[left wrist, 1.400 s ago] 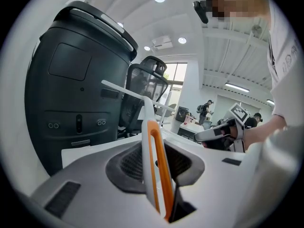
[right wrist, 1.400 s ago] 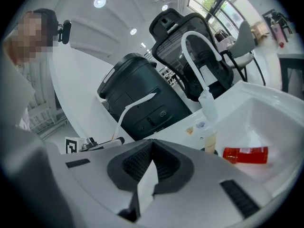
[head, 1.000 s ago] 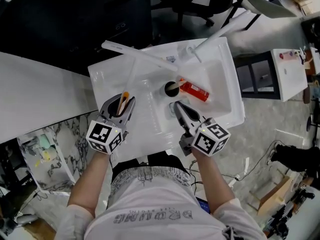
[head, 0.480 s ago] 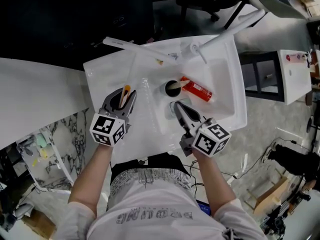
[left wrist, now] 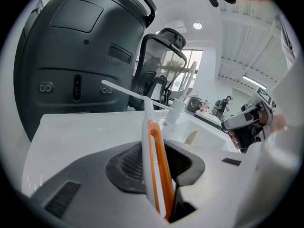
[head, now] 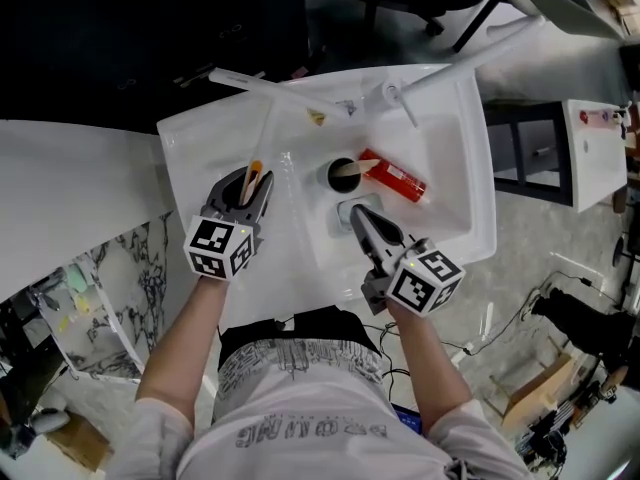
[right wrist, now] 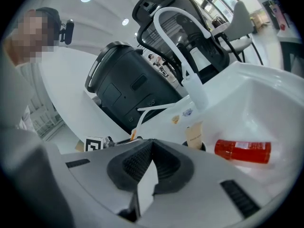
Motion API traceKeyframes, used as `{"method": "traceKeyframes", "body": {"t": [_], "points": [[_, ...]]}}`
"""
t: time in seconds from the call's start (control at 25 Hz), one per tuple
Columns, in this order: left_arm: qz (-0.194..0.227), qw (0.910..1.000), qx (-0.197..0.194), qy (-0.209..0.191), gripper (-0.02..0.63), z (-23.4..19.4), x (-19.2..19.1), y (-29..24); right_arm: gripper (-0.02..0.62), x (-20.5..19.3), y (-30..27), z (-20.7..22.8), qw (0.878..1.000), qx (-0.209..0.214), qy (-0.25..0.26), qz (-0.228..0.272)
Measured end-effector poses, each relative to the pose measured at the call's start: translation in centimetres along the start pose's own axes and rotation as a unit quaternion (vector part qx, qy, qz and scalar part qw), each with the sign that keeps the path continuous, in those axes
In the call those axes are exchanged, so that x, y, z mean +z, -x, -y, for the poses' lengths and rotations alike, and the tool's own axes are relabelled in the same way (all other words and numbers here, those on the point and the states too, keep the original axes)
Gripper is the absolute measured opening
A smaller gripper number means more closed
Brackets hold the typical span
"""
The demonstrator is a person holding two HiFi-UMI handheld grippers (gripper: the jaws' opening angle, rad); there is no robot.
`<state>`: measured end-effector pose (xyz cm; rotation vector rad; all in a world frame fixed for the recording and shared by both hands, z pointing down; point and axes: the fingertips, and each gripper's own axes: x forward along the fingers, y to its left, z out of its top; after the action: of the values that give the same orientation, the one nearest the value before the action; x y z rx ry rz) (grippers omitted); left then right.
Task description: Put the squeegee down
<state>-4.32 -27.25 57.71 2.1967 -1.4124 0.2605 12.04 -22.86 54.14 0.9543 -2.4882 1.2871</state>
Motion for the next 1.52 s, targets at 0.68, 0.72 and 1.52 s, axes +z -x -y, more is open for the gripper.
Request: {"method": "traceKeyframes", "body": {"t": [0.68,0.72,1.52], "points": [[-0.018,0.9998,0.011,-0.005,0.110,-1.3,-2.1,-2.4,0.008,-1.1,-0.5,1.7,1.000,-0.006,-0.014,-0.019],[-0.018,0.9998,0.011,-0.006,0.111,-1.3,-2.2,-2.5,0.008,-1.2,-0.5,1.8,1.000,-0.006,-0.013,-0.019],[-0.034,0.9988,0.028,-0.021,0.112,-1.9,-3.4,-3.0,0.008,-2.3,-0.4,2.3,0.999,-0.011,-0.021,-0.022]]}}
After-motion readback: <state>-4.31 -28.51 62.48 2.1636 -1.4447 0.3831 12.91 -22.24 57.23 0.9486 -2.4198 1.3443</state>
